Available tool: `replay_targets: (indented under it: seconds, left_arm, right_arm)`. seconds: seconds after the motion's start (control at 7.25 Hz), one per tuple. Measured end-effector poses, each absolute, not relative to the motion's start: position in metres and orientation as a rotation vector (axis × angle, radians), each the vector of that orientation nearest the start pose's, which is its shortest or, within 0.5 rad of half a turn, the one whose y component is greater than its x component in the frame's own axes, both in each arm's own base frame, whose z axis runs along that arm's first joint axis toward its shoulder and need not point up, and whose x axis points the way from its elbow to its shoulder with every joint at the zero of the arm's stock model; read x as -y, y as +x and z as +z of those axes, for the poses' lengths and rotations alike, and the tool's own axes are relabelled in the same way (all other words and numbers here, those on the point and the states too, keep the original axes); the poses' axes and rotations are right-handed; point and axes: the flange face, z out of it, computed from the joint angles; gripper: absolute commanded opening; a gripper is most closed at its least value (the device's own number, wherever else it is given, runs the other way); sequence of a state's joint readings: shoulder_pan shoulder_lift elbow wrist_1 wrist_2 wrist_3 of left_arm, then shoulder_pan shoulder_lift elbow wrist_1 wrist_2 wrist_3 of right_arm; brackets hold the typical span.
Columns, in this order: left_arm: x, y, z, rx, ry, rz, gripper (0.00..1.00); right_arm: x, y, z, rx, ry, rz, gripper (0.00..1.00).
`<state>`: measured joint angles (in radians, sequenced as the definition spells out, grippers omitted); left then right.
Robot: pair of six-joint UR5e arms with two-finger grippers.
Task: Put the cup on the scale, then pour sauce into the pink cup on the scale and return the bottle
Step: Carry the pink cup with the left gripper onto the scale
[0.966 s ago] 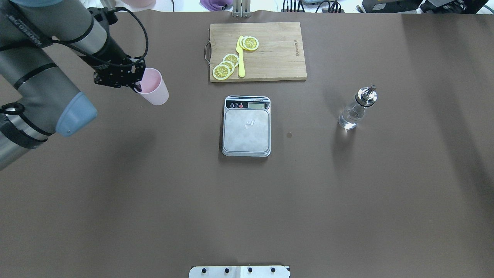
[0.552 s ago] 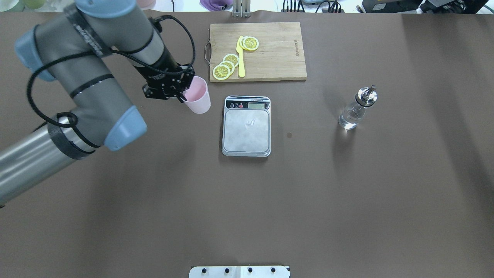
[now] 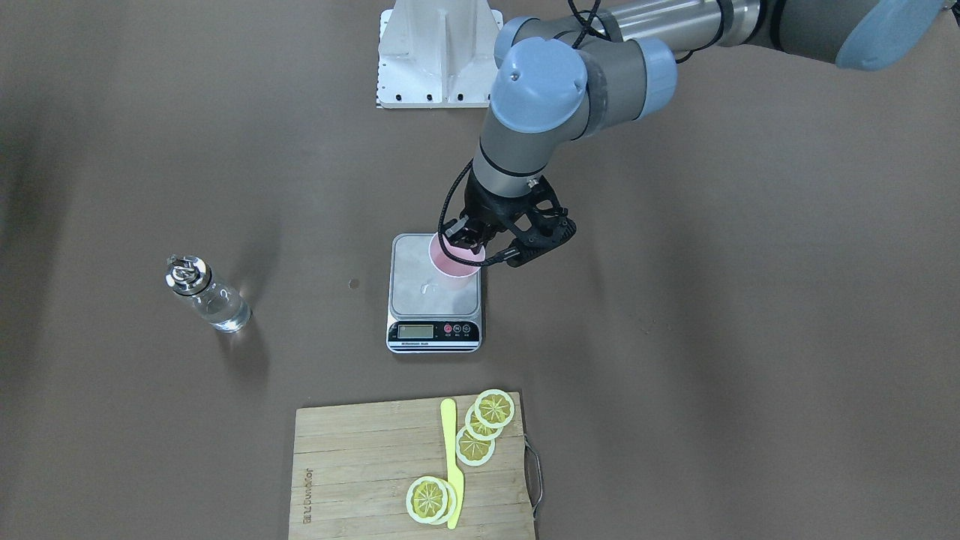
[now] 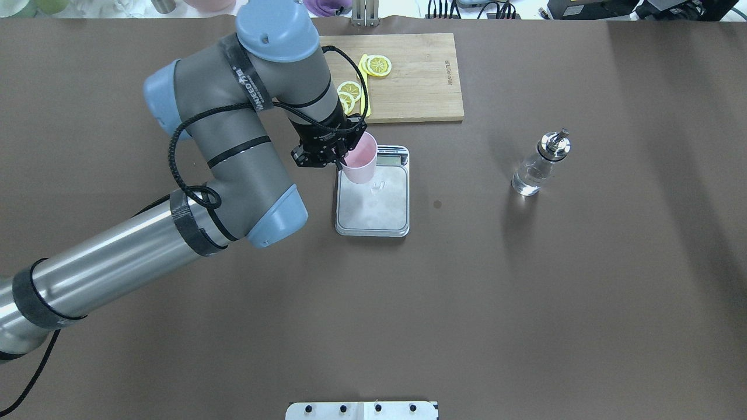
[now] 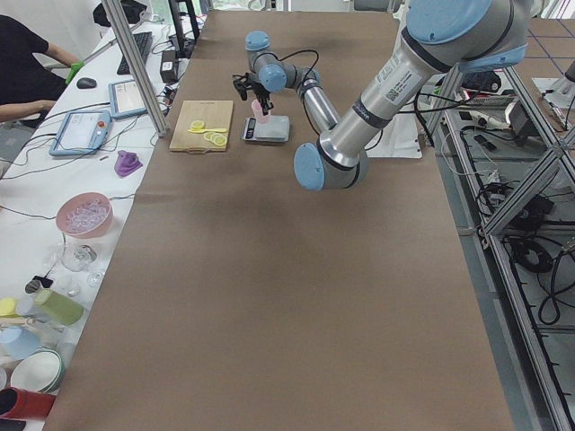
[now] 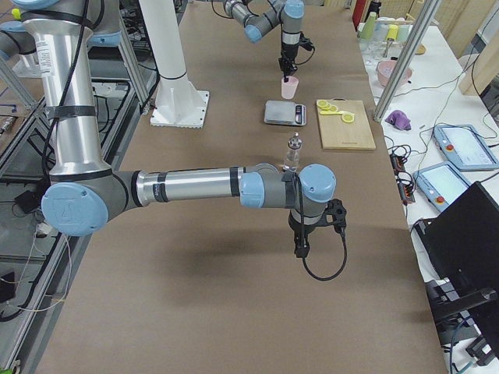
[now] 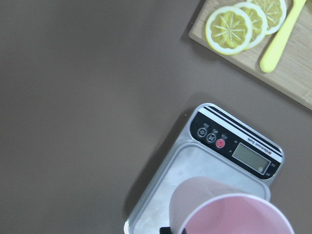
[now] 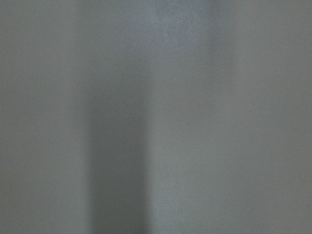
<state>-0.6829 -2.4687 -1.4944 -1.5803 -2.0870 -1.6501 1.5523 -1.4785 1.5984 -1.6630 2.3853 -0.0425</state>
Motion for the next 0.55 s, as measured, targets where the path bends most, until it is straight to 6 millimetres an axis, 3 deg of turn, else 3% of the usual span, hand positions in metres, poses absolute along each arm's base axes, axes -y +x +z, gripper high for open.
replay_targets:
  seconds: [0.55]
  left_arm:
    - [0.511,0.553,0.133,-0.909,-0.233,-0.461,0.0]
  right_arm:
    - [0.531,0.05,0.602,0.832,0.038,-0.069,1.0]
